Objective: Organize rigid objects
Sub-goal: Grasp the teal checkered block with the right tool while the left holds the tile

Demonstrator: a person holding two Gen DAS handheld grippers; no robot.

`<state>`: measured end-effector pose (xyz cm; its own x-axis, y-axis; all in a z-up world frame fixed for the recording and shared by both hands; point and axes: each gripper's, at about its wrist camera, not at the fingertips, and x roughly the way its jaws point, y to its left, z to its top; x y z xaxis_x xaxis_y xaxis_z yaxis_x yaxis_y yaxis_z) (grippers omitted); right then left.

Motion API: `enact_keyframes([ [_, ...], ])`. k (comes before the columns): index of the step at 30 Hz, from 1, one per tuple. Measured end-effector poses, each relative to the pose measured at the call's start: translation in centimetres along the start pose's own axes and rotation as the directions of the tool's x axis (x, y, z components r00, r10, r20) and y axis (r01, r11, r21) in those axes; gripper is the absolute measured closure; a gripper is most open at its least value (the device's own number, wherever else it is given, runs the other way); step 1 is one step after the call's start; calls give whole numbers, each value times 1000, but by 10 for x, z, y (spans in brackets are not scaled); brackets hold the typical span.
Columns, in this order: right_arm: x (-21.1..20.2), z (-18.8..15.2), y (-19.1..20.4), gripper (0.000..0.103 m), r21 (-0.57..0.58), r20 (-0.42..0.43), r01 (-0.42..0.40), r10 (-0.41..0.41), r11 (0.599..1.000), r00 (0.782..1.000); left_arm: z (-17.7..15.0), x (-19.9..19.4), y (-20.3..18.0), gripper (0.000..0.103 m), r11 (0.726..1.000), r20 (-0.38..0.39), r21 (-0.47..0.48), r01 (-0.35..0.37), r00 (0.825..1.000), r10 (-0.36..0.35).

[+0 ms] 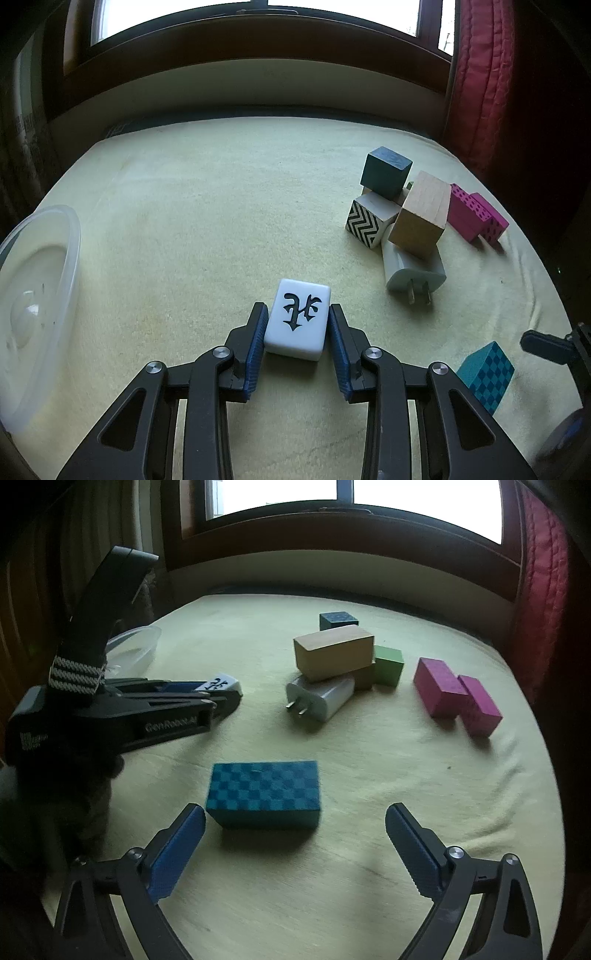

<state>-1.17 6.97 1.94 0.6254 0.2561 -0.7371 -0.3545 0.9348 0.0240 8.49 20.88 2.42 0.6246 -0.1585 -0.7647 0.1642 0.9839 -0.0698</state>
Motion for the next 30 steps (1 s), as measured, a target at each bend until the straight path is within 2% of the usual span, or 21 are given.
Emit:
enact_keyframes([
  [7,9,6,5,13,51,-38,-12,14,999,999,-1,-1,-2,69,1000,3,-3,-4,1000,4],
  [17,17,8,5,38,102,-54,39,-33,994,998,-1,-2,-2,69,1000,3,-3,-2,1000,2],
  [30,16,5,8,39,115,-46,56,-51,992,998,-1,-4,0,71,1000,15,-13,-3,1000,3],
])
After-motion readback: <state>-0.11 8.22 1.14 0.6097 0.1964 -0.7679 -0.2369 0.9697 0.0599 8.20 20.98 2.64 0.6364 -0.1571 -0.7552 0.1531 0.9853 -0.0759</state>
